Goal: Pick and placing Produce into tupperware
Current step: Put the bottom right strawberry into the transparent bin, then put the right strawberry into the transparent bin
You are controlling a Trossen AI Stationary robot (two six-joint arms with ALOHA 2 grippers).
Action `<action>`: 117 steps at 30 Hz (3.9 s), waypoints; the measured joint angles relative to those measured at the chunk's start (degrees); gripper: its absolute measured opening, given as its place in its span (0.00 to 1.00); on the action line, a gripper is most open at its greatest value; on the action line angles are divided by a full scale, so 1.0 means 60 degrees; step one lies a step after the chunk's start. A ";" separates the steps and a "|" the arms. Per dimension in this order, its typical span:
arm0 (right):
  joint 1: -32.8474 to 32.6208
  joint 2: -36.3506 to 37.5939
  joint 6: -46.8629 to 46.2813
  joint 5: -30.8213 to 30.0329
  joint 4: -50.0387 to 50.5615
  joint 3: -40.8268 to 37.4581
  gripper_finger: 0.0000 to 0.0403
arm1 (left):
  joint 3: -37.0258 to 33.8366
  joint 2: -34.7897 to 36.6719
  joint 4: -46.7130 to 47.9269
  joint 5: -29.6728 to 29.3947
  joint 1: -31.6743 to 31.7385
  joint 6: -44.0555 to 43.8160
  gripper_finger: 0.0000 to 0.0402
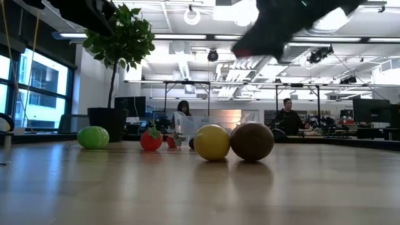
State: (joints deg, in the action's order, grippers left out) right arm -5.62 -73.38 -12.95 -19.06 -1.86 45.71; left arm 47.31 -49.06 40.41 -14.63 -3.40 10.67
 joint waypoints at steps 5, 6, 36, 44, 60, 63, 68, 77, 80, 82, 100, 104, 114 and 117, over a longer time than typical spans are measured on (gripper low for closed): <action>0.1164 -0.0611 0.0616 0.0048 0.2418 0.2612 0.37 | 0.0000 -0.0003 0.0003 0.0003 0.0000 0.0001 0.01; 0.1396 -0.0862 0.0705 0.0167 0.2940 0.3143 0.37 | 0.0000 -0.0003 -0.0004 0.0000 0.0000 0.0000 0.01; 0.4145 -0.7985 -0.0799 0.3180 0.8916 0.8797 0.37 | 0.0000 0.0000 0.0003 0.0000 0.0000 0.0001 0.01; 0.4148 -0.8093 -0.1033 0.3214 0.9022 0.8797 0.37 | 0.0000 -0.0002 0.0000 0.0000 0.0003 0.0001 0.01; 0.4104 -0.8473 -0.1266 0.3420 0.8922 0.8797 0.37 | -0.0003 -0.0002 0.0000 0.0000 0.0000 -0.0003 0.01; 0.4126 -0.8473 -0.1264 0.3562 0.8958 0.8797 0.37 | 0.0000 -0.0003 0.0000 0.0003 0.0002 -0.0003 0.01; 0.4126 -0.8473 -0.1086 0.3630 0.8874 0.8797 0.40 | 0.0000 0.0001 0.0000 0.0000 0.0002 0.0001 0.01; 0.4126 -0.8473 -0.1013 0.3619 0.8869 0.8797 0.48 | 0.0000 0.0000 0.0002 0.0000 0.0001 0.0000 0.01; 0.4127 -0.8473 -0.1013 0.3662 0.8761 0.8797 0.49 | -0.0002 -0.0001 0.0001 0.0001 0.0002 -0.0001 0.01; 0.4166 -0.8409 -0.1013 0.3796 0.8737 0.8797 0.49 | 0.0000 -0.0002 0.0003 0.0000 0.0000 -0.0002 0.01; 0.3317 -0.4315 0.0720 0.1897 0.8714 0.8797 0.46 | 0.0000 -0.0003 0.0002 0.0000 0.0000 0.0000 0.01; 0.2795 -0.3724 0.0911 0.1515 0.9052 0.8797 0.46 | 0.0000 0.0001 0.0006 0.0000 0.0004 0.0001 0.01; 0.1788 -0.3136 0.0483 0.0719 0.9418 0.8777 0.46 | 0.0000 -0.0003 0.0003 0.0003 0.0000 -0.0003 0.01; 0.1477 -0.2533 0.0154 0.0438 0.8754 0.7872 0.46 | 0.0000 -0.0003 0.0003 0.0002 0.0001 -0.0003 0.01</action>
State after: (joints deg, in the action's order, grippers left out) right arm 3.24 -88.58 -12.03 -16.43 50.67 92.94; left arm 47.31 -49.08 40.42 -14.62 -3.39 10.66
